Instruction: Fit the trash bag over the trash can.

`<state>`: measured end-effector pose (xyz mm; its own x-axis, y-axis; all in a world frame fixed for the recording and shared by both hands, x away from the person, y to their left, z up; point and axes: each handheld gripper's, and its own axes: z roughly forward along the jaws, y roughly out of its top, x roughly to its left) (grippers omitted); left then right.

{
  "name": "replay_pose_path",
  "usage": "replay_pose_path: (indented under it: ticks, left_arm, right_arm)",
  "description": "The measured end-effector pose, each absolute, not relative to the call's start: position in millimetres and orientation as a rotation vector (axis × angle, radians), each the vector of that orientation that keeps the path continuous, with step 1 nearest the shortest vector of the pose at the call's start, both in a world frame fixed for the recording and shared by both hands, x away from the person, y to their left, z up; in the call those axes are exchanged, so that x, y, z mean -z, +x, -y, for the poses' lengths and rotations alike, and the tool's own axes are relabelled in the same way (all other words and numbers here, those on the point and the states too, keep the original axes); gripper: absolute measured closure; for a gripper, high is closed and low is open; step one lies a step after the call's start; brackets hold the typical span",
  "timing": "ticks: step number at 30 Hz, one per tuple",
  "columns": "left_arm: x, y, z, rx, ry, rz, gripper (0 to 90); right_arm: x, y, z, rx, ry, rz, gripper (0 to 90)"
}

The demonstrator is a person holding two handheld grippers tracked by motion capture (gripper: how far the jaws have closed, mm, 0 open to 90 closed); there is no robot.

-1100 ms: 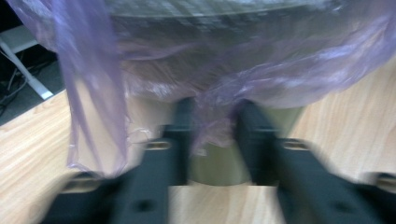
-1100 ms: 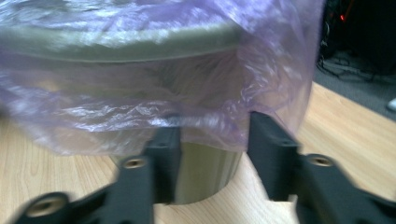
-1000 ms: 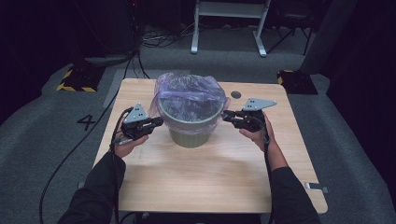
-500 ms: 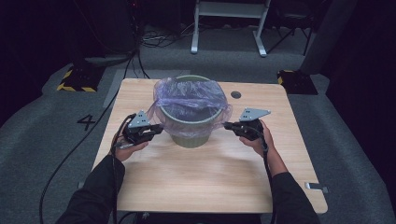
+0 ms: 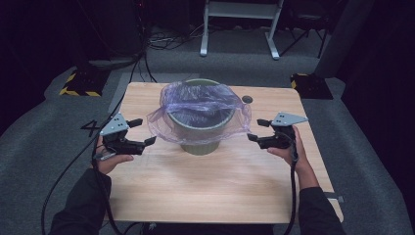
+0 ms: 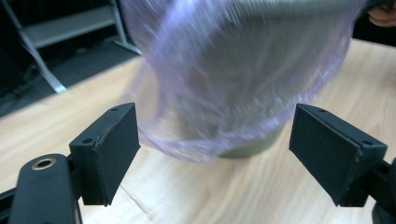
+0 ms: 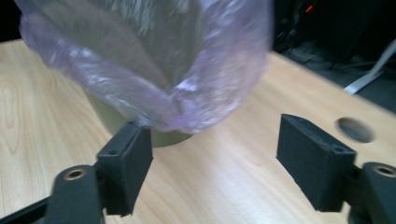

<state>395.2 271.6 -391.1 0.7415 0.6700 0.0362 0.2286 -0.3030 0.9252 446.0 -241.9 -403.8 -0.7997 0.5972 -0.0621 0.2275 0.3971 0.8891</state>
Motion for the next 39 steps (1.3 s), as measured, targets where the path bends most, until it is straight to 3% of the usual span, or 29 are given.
replay_pose_path:
  ticks: [4, 11, 22, 24, 30, 39]
  left_arm:
    - [375.0, 401.3, -275.2, -0.547, 1.834, -0.702, 16.9]
    - [355.9, 431.7, -266.4, -0.554, 1.805, -0.734, 22.9]
    - [347.2, 460.5, -234.1, -0.516, 1.835, -0.671, 26.8]
    - [345.6, 462.5, -233.5, -0.530, 1.822, -0.684, 33.3]
    - [341.1, 473.9, -236.5, -0.505, 1.795, -0.689, 53.1]
    - [346.2, 492.9, -226.9, -0.547, 1.829, -0.685, 83.6]
  right_arm:
    - [394.9, 438.5, 256.2, -1.348, 0.724, -2.238, 23.1]
    - [384.2, 436.2, 266.4, -1.380, 0.717, -2.193, 25.4]
    - [343.5, 454.2, 215.3, -1.444, 0.581, -2.149, 34.0]
    - [340.2, 459.1, 206.6, -1.441, 0.544, -2.175, 46.3]
    - [335.1, 474.5, 188.2, -1.326, 0.562, -2.219, 65.1]
    - [331.6, 485.7, 173.8, -1.262, 0.590, -2.147, 84.7]
